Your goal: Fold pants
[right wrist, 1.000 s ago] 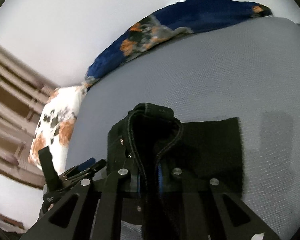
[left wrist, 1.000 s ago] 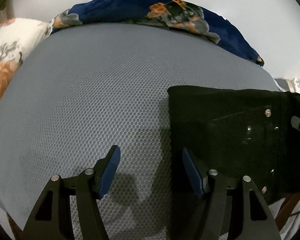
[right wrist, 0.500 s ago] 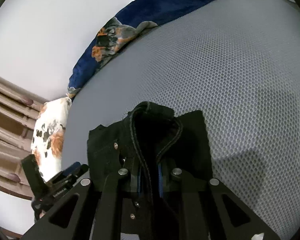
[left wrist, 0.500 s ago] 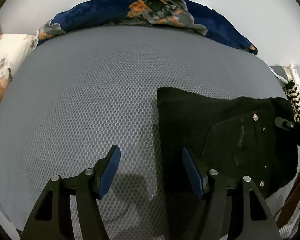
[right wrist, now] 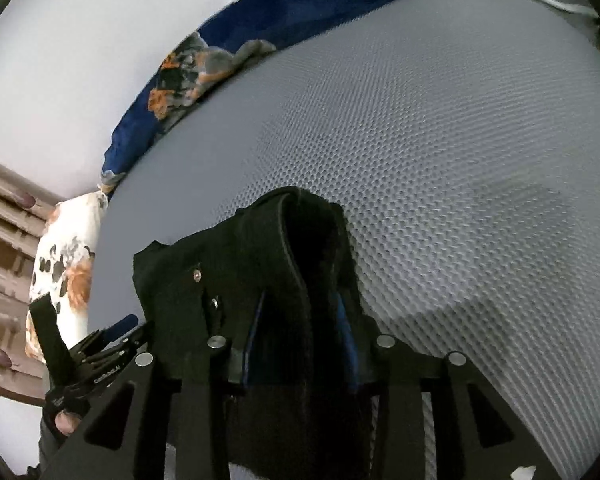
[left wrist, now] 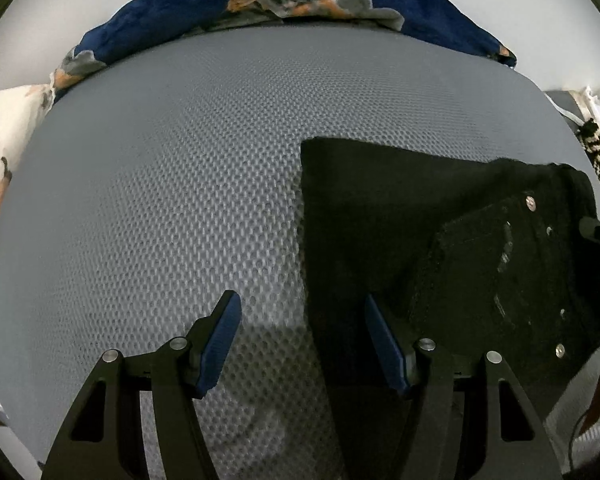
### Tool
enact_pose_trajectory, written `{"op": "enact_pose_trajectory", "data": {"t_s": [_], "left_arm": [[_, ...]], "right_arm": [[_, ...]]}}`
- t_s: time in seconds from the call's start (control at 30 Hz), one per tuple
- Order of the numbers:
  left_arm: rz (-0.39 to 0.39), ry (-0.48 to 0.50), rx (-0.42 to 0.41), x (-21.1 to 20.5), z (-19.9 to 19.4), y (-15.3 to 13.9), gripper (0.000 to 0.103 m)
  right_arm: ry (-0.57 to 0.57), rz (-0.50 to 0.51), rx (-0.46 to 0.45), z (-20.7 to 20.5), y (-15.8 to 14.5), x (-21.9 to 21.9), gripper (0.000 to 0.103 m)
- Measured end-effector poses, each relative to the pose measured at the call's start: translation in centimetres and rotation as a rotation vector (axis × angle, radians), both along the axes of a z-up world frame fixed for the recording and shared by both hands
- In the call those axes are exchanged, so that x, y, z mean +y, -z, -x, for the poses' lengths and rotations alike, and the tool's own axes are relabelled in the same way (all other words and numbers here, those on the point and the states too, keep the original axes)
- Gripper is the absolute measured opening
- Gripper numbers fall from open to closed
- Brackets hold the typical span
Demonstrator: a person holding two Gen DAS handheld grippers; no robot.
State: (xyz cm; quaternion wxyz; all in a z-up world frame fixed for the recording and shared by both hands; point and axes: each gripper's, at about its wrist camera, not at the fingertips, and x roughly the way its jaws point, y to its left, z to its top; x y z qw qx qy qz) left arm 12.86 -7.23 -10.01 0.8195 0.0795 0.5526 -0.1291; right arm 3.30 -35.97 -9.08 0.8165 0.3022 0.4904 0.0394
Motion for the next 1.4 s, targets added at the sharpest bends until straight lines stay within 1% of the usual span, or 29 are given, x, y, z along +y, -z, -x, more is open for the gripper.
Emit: {"op": "enact_pose_trajectory", "data": {"t_s": [0.07,0.17,0.23,0.37,0.4,0.47,0.5,0.53,0.6,0.7,0.8,0.9,1.1,1.3,1.4], "left_arm": [[0.000,0.003,-0.001,0.1,0.8,0.0,0.065],[0.011,0.007,0.008,0.3,1.8,0.0,0.065],[0.025,0.012,0.023,0.4,2.6,0.1,0.065],[0.026,0.032,0.030,0.2,4.0,0.1,0.065],[0.026,0.036,0.031,0.2,4.4,0.1,0.065],[0.029,0.045,0.033,0.2,5.1,0.2,0.065],[0.029,0.046,0.033,0.2,5.4,0.3,0.065],[0.029,0.044,0.034,0.2,5.6,0.3,0.065],[0.032,0.043,0.038,0.3,6.0,0.5,0.065],[0.031,0.052,0.041,0.4,6.3,0.5,0.065],[0.017,0.065,0.035,0.3,6.5,0.5,0.065],[0.010,0.073,0.031,0.2,6.8,0.4,0.065],[0.030,0.061,0.037,0.5,6.8,0.7,0.067],[0.031,0.058,0.027,0.3,7.0,0.9,0.070],[0.031,0.060,0.024,0.5,7.3,0.8,0.071]], "right_arm": [[0.005,-0.008,-0.015,1.0,-0.6,-0.1,0.033],[-0.004,-0.019,-0.016,2.7,-1.0,0.1,0.033],[-0.016,-0.030,-0.009,3.7,-0.8,0.3,0.033],[-0.037,-0.063,0.004,5.4,-0.2,0.9,0.032],[-0.042,-0.063,0.009,5.6,-0.1,1.2,0.030],[-0.036,-0.026,0.005,6.0,-0.1,1.5,0.023],[-0.038,-0.017,0.009,6.2,-0.2,1.5,0.016],[-0.034,-0.018,0.008,6.4,-0.3,1.6,0.012],[-0.024,-0.009,-0.010,7.0,-1.1,1.7,0.009],[-0.027,0.040,-0.017,7.7,-1.8,2.4,0.008],[-0.017,0.052,-0.009,8.1,-1.7,2.6,0.008],[-0.010,0.049,0.014,8.3,-1.1,2.4,0.008],[-0.019,0.072,0.056,7.8,0.2,2.3,0.008],[-0.005,0.029,0.081,7.5,1.3,1.8,0.009],[-0.007,0.033,0.083,7.3,1.2,1.8,0.011]]}}
